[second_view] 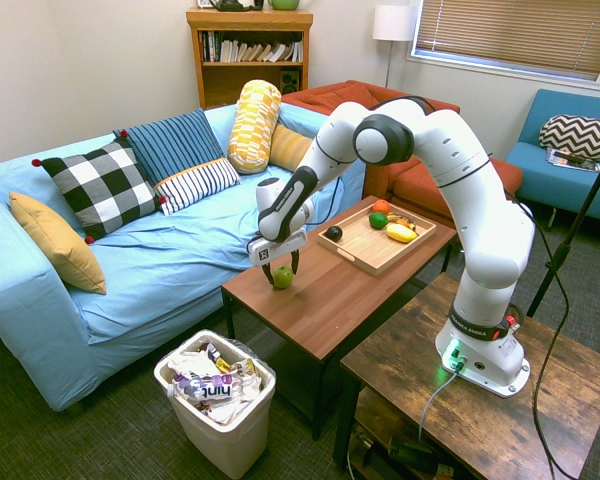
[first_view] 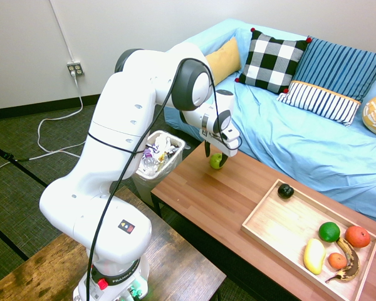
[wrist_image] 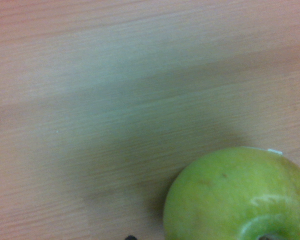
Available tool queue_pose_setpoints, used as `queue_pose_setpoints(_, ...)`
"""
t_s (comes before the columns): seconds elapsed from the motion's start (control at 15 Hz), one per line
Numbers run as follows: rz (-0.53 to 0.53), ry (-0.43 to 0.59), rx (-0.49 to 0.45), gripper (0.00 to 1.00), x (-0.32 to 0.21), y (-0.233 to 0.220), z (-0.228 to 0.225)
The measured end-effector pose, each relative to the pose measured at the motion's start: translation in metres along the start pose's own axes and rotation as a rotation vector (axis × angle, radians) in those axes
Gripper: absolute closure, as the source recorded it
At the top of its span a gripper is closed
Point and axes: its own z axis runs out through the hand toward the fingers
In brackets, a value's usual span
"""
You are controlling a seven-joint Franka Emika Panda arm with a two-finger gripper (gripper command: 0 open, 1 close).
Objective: Put the apple in the tray
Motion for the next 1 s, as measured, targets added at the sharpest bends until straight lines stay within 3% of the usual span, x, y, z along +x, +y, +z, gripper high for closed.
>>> queue_pose_setpoints(0.47, -0.003, 0.003, 0.01, 1.0, 0.0, -0.002, -0.006)
queue_pose_setpoints(0.73, 0.029, 0.041, 0.079, 1.0, 0.018, 0.009, -0.067)
queue_pose_setpoints(1.0, 0.145, 0.088, 0.145, 1.0, 0.088, 0.072, -0.138)
